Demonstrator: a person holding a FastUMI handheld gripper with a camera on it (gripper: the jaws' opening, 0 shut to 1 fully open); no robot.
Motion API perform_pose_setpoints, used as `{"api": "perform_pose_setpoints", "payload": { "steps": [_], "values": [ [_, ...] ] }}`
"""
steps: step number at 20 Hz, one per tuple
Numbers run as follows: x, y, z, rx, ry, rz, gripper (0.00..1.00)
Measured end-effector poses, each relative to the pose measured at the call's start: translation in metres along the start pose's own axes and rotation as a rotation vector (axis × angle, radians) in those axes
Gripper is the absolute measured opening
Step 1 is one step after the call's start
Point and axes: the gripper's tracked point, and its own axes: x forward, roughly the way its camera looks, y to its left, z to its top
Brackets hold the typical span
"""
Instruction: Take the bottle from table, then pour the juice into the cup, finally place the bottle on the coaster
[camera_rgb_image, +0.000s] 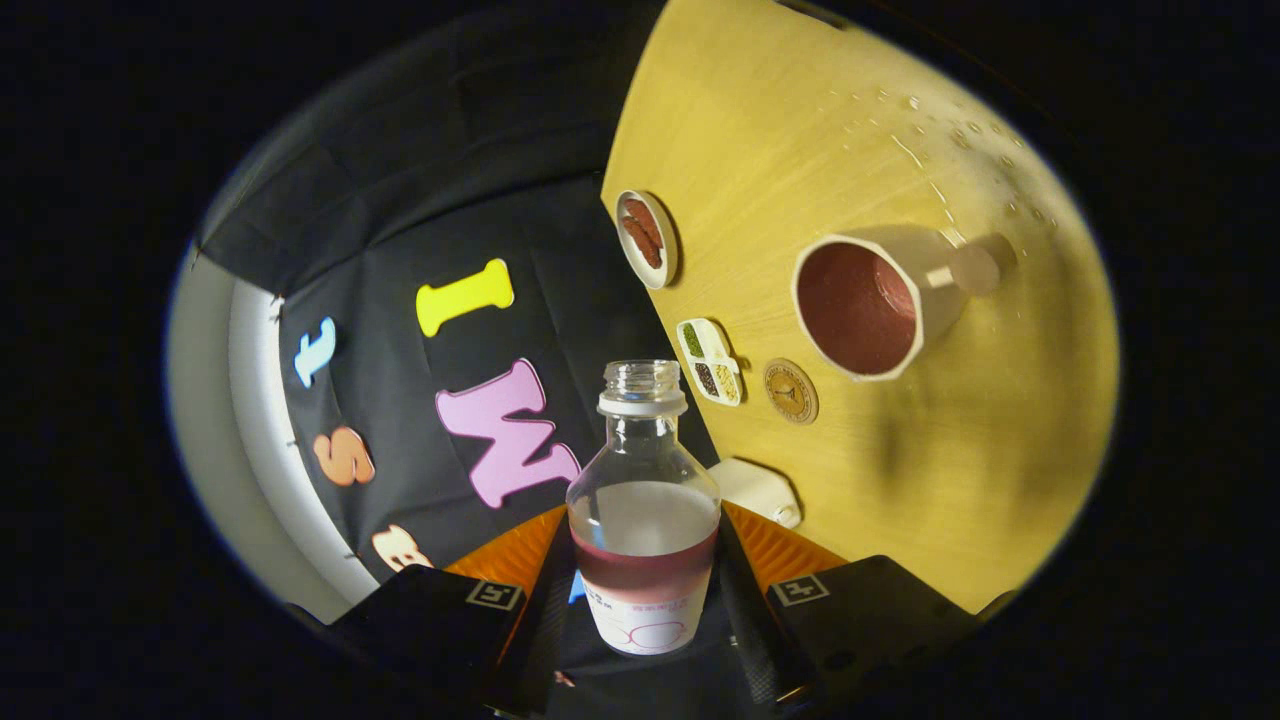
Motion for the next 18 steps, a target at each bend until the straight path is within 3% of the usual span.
{"api": "perform_pose_setpoints", "payload": {
  "steps": [9, 15, 18],
  "values": [
    [0.007, -0.021, 0.007, -0.787, -0.141, -0.088, 0.75],
    [0.006, 0.026, -0.012, -1.359, -0.318, -0.066, 0.75],
    [0.010, 0.055, -0.024, -1.563, -0.408, -0.038, 0.75]
  ]
}}
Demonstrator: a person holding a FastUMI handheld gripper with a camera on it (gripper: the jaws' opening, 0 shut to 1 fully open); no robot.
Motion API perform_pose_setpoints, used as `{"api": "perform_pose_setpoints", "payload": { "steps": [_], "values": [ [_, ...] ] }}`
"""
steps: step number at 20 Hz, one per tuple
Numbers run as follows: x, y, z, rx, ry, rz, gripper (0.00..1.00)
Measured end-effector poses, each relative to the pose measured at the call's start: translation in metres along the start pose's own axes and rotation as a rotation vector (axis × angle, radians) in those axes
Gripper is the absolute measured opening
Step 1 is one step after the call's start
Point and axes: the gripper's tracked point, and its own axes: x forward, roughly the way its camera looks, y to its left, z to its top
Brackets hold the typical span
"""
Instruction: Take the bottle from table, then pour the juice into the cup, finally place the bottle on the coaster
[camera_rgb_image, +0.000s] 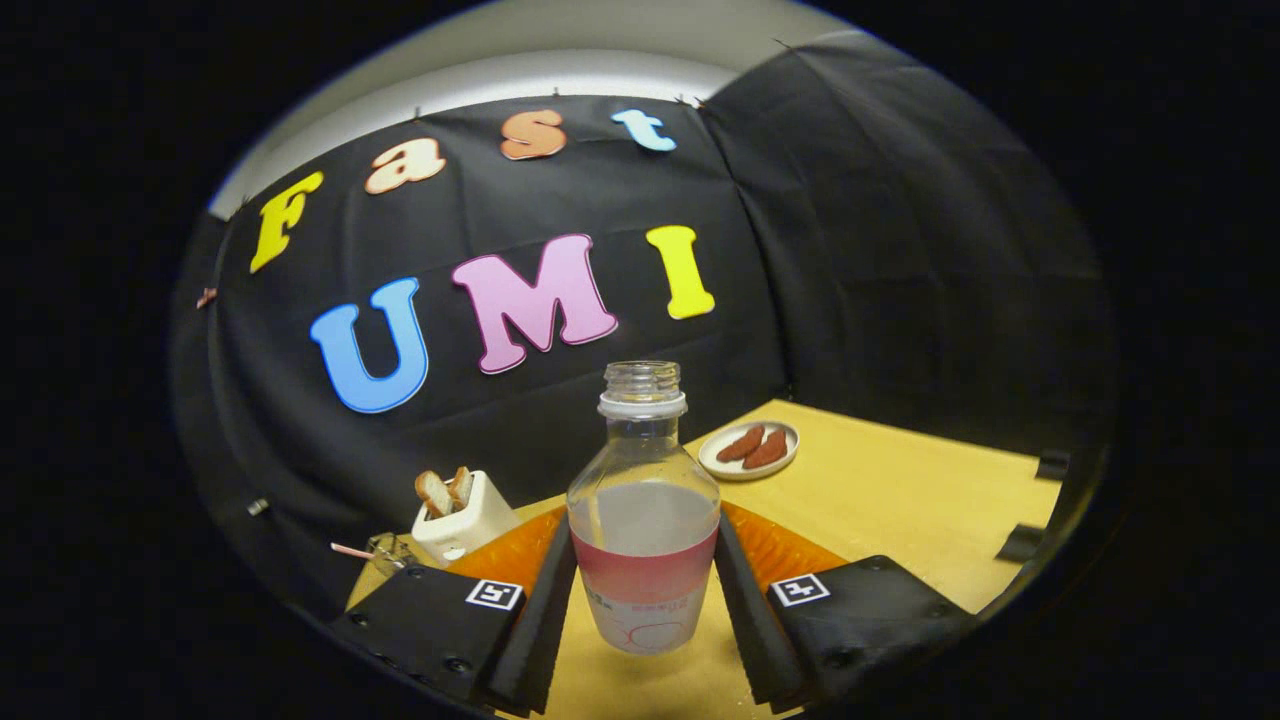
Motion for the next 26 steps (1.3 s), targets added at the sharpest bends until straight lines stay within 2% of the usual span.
{"api": "perform_pose_setpoints", "payload": {
  "steps": [3, 5, 14, 19, 26],
  "values": [
    [0.019, 0.023, 0.021, -0.104, -0.100, -0.004, 0.75],
    [0.036, 0.037, 0.013, -0.116, -0.118, -0.011, 0.75],
    [0.128, 0.061, -0.067, -0.210, -0.117, -0.044, 0.75],
    [0.151, 0.063, -0.116, -0.226, -0.072, -0.051, 0.75],
    [0.172, 0.056, -0.163, -0.213, -0.023, -0.068, 0.75]
  ]
}}
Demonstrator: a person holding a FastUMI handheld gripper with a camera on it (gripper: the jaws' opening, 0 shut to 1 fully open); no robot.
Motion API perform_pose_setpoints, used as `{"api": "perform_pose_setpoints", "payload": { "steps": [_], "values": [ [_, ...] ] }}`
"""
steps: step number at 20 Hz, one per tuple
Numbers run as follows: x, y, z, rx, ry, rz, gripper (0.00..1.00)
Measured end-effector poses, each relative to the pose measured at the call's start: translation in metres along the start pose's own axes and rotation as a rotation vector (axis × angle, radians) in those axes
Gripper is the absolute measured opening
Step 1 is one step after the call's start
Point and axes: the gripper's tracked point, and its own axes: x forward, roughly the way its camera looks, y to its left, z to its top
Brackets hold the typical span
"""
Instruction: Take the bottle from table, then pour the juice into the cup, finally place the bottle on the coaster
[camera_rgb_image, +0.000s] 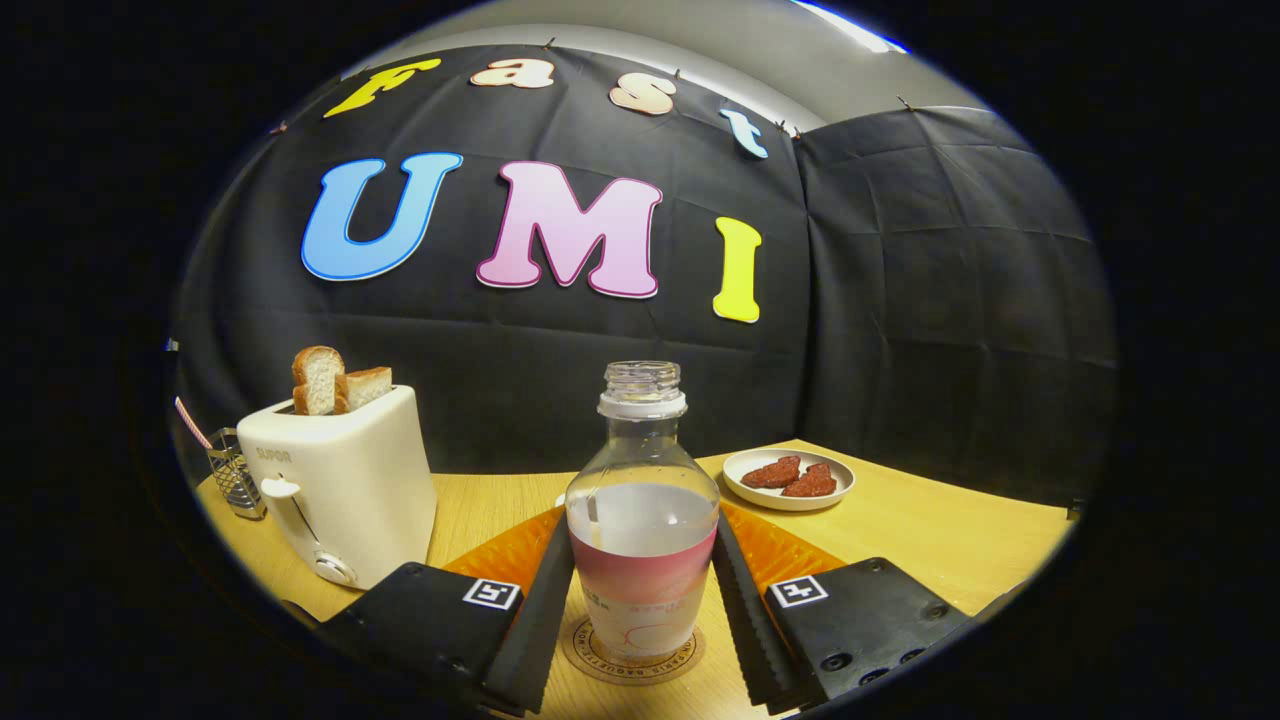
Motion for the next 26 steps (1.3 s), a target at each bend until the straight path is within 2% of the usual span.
{"api": "perform_pose_setpoints", "payload": {
  "steps": [13, 14, 15, 21, 26],
  "values": [
    [-0.003, -0.002, 0.000, 0.041, 0.011, -0.019, 0.78],
    [-0.001, -0.003, 0.000, 0.043, 0.008, -0.024, 0.83],
    [-0.001, -0.006, 0.001, 0.046, 0.005, -0.031, 1.00],
    [-0.001, -0.011, 0.003, 0.077, 0.017, -0.042, 0.98],
    [-0.014, -0.008, 0.013, 0.070, 0.008, -0.016, 0.99]
  ]
}}
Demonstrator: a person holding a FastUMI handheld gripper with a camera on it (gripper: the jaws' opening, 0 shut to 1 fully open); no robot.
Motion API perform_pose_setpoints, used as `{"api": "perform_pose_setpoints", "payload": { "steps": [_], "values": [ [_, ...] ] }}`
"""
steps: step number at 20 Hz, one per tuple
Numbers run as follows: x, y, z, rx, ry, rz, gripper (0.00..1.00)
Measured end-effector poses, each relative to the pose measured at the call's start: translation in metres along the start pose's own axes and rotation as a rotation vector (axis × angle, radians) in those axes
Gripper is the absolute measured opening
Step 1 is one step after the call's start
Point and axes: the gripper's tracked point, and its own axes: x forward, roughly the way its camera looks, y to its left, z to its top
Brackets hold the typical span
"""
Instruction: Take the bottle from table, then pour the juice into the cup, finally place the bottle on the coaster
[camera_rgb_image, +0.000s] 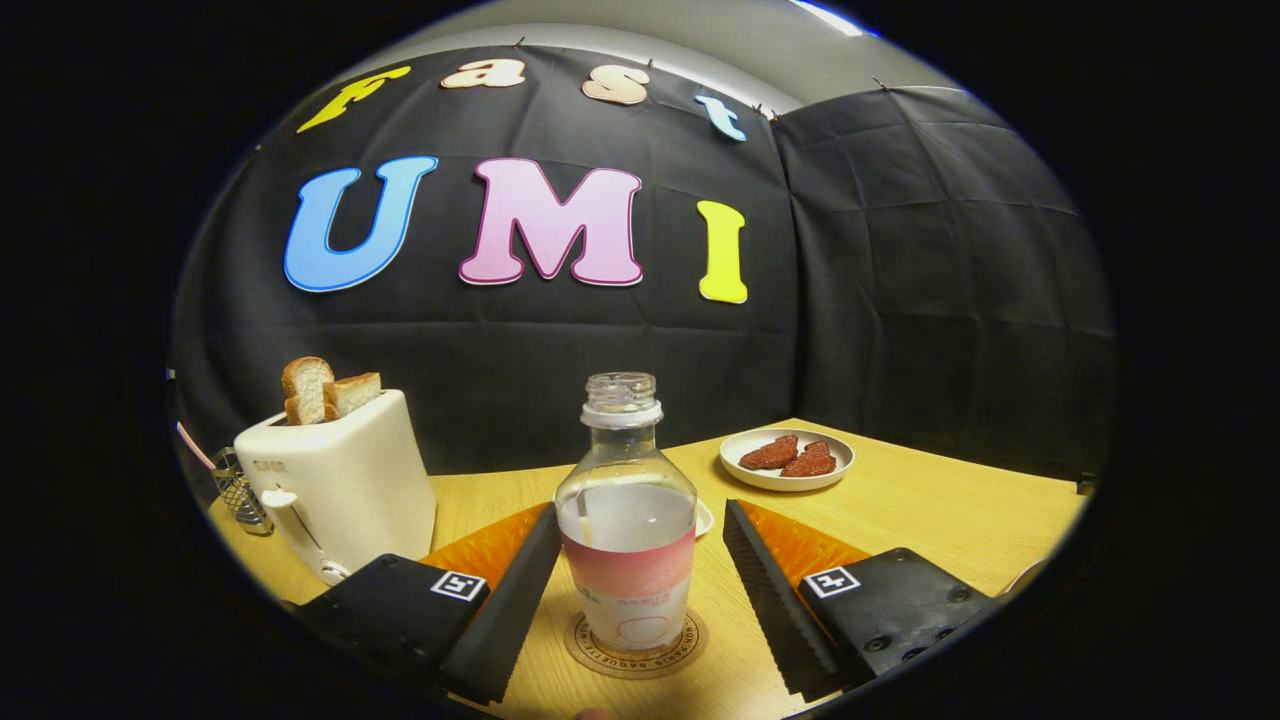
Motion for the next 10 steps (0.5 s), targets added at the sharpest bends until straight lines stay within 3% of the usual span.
{"api": "perform_pose_setpoints", "payload": {
  "steps": [10],
  "values": [
    [-0.080, 0.000, 0.075, 0.007, -0.036, 0.118, 0.99]
  ]
}}
